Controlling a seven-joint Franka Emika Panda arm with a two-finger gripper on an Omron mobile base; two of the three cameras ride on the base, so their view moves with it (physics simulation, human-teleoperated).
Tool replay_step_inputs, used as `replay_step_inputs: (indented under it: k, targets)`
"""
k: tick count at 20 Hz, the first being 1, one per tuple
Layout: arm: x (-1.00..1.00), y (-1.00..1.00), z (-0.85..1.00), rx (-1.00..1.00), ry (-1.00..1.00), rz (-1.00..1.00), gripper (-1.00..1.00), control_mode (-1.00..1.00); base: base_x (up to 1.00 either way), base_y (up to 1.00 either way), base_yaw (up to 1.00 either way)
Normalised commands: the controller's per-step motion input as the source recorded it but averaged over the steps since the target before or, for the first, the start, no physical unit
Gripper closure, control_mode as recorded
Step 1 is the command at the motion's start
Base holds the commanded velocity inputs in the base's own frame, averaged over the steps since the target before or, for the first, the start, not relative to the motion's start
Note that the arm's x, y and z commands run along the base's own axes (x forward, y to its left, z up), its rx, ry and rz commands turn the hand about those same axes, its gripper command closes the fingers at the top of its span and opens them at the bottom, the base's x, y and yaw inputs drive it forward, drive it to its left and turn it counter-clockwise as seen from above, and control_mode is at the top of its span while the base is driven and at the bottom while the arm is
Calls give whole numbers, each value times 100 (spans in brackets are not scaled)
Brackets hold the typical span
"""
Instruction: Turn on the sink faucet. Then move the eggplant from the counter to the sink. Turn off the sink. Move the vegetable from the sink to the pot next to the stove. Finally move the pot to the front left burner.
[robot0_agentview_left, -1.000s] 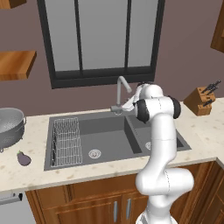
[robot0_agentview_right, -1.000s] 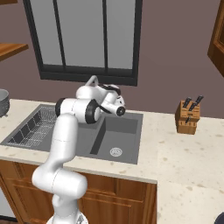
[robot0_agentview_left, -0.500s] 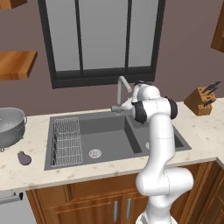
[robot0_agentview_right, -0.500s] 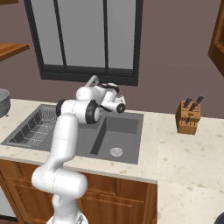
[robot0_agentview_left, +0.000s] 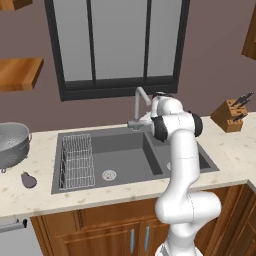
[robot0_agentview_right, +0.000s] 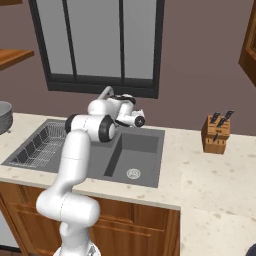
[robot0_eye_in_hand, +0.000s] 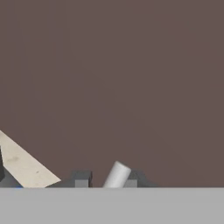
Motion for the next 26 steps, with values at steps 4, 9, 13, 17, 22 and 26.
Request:
replay_step_inputs:
  k: [4, 9, 13, 17, 22, 26]
  targets:
    - [30, -64, -38, 1, 0, -3, 100, -100, 0, 0, 0]
    - [24, -72, -37, 3, 0, -3, 100, -100, 0, 0, 0]
    - [25, -80, -44, 4, 1, -4, 100, -100, 0, 0, 0]
    - [15, -88, -51, 6, 5, -8, 100, -100, 0, 0, 0]
    - [0, -92, -51, 9, 8, -15, 100, -100, 0, 0, 0]
    - [-22, -91, -35, 13, 1, -15, 100, -100, 0, 0, 0]
